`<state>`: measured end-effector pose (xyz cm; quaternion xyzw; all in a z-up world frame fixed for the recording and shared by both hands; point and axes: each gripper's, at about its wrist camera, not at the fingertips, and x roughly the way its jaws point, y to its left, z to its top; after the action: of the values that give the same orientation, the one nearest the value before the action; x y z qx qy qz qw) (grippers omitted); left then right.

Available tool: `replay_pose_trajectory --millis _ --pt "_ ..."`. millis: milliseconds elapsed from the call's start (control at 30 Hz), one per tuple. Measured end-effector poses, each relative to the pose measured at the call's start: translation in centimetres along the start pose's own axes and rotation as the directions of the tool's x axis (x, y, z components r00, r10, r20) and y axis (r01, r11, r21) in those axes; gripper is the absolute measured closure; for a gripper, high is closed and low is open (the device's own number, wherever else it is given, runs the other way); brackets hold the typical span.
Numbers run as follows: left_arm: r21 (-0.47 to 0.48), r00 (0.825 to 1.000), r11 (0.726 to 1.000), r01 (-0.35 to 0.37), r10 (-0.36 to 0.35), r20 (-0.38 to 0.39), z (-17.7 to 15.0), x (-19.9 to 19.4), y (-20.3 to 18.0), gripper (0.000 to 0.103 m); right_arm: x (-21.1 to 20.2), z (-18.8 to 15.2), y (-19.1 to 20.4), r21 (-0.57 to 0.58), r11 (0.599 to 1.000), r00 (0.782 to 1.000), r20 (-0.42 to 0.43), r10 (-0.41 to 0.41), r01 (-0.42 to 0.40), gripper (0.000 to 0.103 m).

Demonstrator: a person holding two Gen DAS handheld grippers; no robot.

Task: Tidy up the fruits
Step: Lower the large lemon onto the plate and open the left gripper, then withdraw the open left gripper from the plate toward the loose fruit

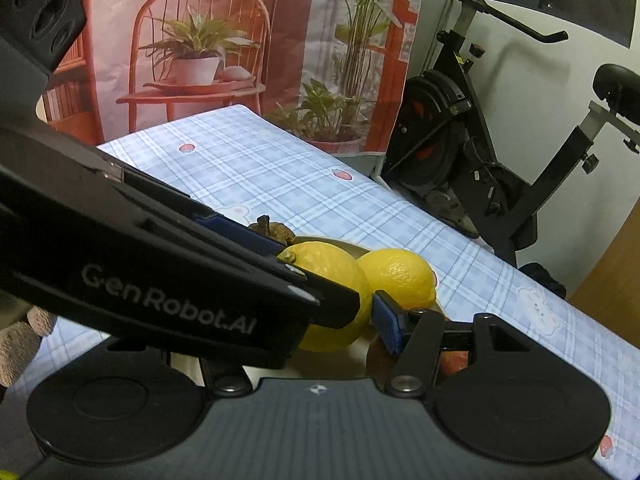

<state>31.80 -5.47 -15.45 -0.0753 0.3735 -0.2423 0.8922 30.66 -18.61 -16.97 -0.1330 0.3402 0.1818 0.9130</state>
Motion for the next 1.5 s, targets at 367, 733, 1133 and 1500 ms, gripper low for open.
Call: replay_pose_trajectory --millis 367,733,1133,1500 --pt "0.014 1.000 1.000 -0.022 0.022 0.015 0.0 -1.1 -0.4 0.048 -0.1 0.4 0.6 -0.008 1.000 1.000 -0.012 -0.022 0.022 0.042" --pt "0.043 0.999 0.998 -0.036 0.034 0.037 -0.1 -2.8 -1.2 0.048 -2.2 0.6 0.9 0.000 1.000 1.000 0.007 -0.030 0.030 0.042" --pt "0.082 0.994 0.993 -0.080 0.073 0.079 -1.0 -6.1 -2.7 0.048 -5.5 0.3 1.5 0.038 0.999 0.998 0.039 -0.040 0.039 0.042" --pt "0.076 0.988 0.991 -0.112 0.102 0.119 -2.4 -9.3 -3.6 0.048 -9.3 -0.7 2.1 0.093 0.994 0.996 0.060 -0.067 0.061 0.042"
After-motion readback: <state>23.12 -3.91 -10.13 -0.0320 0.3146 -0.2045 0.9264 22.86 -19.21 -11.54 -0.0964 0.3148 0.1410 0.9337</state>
